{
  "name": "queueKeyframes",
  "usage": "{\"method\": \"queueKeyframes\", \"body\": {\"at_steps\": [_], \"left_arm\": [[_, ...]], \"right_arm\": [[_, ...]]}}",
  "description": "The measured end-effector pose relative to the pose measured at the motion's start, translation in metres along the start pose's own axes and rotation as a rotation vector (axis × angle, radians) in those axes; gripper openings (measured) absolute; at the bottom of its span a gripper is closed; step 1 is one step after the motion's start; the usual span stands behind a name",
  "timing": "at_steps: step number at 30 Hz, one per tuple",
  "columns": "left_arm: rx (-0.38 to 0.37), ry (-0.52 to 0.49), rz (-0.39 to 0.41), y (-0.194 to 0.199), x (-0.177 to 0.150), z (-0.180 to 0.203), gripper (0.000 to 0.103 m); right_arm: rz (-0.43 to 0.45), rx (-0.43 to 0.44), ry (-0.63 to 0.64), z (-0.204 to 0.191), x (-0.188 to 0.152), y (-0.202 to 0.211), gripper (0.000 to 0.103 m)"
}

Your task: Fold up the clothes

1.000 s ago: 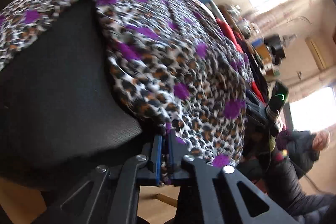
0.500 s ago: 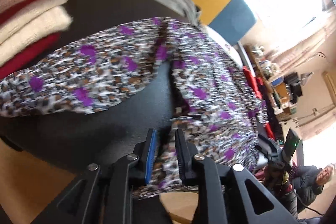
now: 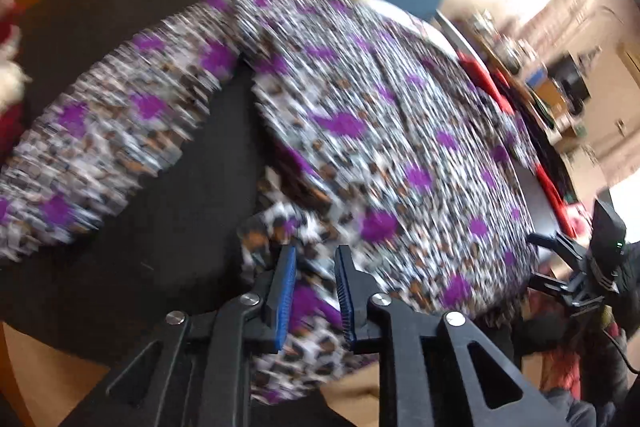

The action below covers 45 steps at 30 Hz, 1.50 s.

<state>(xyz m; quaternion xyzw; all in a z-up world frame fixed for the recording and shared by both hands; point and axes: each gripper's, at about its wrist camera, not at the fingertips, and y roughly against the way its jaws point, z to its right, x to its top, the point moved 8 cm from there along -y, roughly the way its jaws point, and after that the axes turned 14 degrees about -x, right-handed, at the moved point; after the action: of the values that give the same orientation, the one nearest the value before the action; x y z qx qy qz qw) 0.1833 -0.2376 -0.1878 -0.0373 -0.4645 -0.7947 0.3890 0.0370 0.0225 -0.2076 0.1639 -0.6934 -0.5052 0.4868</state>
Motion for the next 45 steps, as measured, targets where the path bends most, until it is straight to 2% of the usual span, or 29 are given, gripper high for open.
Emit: {"method": "queueKeyframes", "body": {"at_steps": [3, 6, 7, 10, 14, 16, 20, 22, 24, 26, 32, 37, 40, 42, 45], "left_arm": [[-0.039, 0.034, 0.071, 0.005, 0.028, -0.002, 0.026], [0.013, 0.012, 0.099, -0.001, 0.062, -0.01, 0.029], [0.02, 0.001, 0.104, -0.005, 0.073, -0.011, 0.03], [0.056, -0.042, 0.122, -0.017, 0.112, -0.017, 0.033], [0.108, -0.067, 0.128, -0.036, 0.155, -0.038, 0.034], [0.166, -0.08, 0.132, -0.051, 0.172, -0.056, 0.034], [0.22, -0.044, 0.123, -0.07, 0.182, -0.093, 0.034], [0.222, -0.075, 0.156, -0.073, 0.186, -0.105, 0.034], [0.229, -0.128, 0.157, -0.076, 0.192, -0.11, 0.036], [0.232, -0.183, 0.151, -0.077, 0.202, -0.116, 0.036], [0.255, -0.232, 0.141, -0.077, 0.249, -0.149, 0.037], [0.282, -0.217, 0.119, -0.08, 0.275, -0.164, 0.045], [0.279, -0.102, 0.126, -0.069, 0.273, -0.162, 0.044], [0.223, -0.035, 0.158, -0.054, 0.255, -0.152, 0.042], [0.033, 0.037, 0.159, -0.038, 0.212, -0.126, 0.042]], "right_arm": [[0.067, 0.037, -0.028, -0.004, 0.037, 0.006, 0.103], [0.138, 0.055, -0.069, -0.004, 0.083, 0.001, 0.103], [0.155, 0.023, -0.113, 0.0, 0.099, -0.003, 0.103], [0.186, -0.003, -0.146, 0.004, 0.15, -0.021, 0.103], [0.196, -0.024, -0.187, 0.018, 0.219, -0.055, 0.103], [0.183, -0.023, -0.218, 0.024, 0.243, -0.073, 0.103], [0.127, -0.055, -0.285, 0.038, 0.279, -0.127, 0.103], [0.103, -0.089, -0.305, 0.047, 0.288, -0.15, 0.103], [0.062, -0.131, -0.31, 0.058, 0.294, -0.175, 0.103], [0.077, -0.188, -0.294, 0.066, 0.299, -0.183, 0.103], [0.114, -0.339, -0.247, 0.085, 0.312, -0.201, 0.103], [0.119, -0.356, -0.236, 0.085, 0.311, -0.201, 0.103], [0.122, -0.361, -0.235, 0.082, 0.311, -0.202, 0.103], [0.125, -0.362, -0.236, 0.082, 0.31, -0.202, 0.103], [0.129, -0.362, -0.237, 0.082, 0.311, -0.202, 0.103]]}}
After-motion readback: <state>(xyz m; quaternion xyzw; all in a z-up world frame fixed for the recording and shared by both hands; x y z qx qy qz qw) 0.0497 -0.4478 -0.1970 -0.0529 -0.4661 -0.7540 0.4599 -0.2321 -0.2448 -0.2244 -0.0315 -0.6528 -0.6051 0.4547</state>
